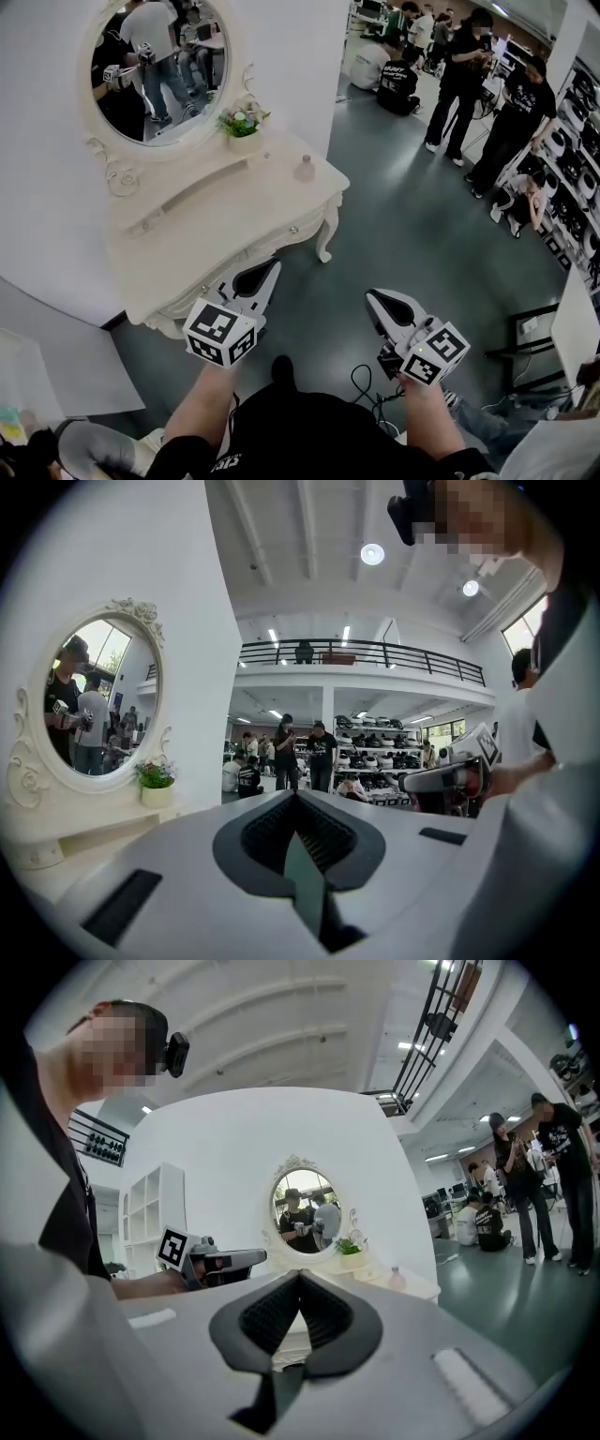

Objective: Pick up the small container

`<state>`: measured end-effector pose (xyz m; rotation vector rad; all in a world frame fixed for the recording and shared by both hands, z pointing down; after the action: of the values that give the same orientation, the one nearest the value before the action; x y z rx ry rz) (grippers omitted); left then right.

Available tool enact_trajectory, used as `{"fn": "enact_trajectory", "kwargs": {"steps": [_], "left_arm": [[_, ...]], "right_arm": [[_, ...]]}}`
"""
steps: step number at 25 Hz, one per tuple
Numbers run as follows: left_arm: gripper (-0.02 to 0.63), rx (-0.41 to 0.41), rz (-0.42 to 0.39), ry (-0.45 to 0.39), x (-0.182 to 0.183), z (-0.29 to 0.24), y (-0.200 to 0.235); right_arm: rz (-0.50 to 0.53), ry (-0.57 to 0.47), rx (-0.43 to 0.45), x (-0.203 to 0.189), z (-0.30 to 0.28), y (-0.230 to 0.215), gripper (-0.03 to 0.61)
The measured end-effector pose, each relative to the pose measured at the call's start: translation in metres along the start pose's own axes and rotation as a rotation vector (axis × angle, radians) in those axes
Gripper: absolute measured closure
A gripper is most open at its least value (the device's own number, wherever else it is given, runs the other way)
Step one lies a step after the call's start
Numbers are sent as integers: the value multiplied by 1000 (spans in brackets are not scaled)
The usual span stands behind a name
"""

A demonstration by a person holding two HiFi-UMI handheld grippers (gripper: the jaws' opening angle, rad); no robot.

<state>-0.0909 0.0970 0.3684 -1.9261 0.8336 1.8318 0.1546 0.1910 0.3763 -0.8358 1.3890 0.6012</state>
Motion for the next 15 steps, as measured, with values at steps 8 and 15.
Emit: {"fn": "enact_trajectory", "kwargs": {"steps": [8, 15], "left_arm": [[609, -3, 30, -4, 11, -22, 73], [609, -11, 43, -2, 16, -30, 123]], "right_arm": [[6, 34, -5, 9, -72, -18, 568], [11, 52, -14, 14, -119, -24, 568]]}}
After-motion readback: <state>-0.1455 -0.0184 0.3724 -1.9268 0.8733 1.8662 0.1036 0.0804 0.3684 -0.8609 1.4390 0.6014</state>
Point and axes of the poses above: the fingertips, and each gripper's own axes: z backward along the fingers, y to its left, x out of its top, the point moved 7 cm from there along z, backward along the fingers, and after that the axes turned 5 degrees about z, right-handed, at the moved point
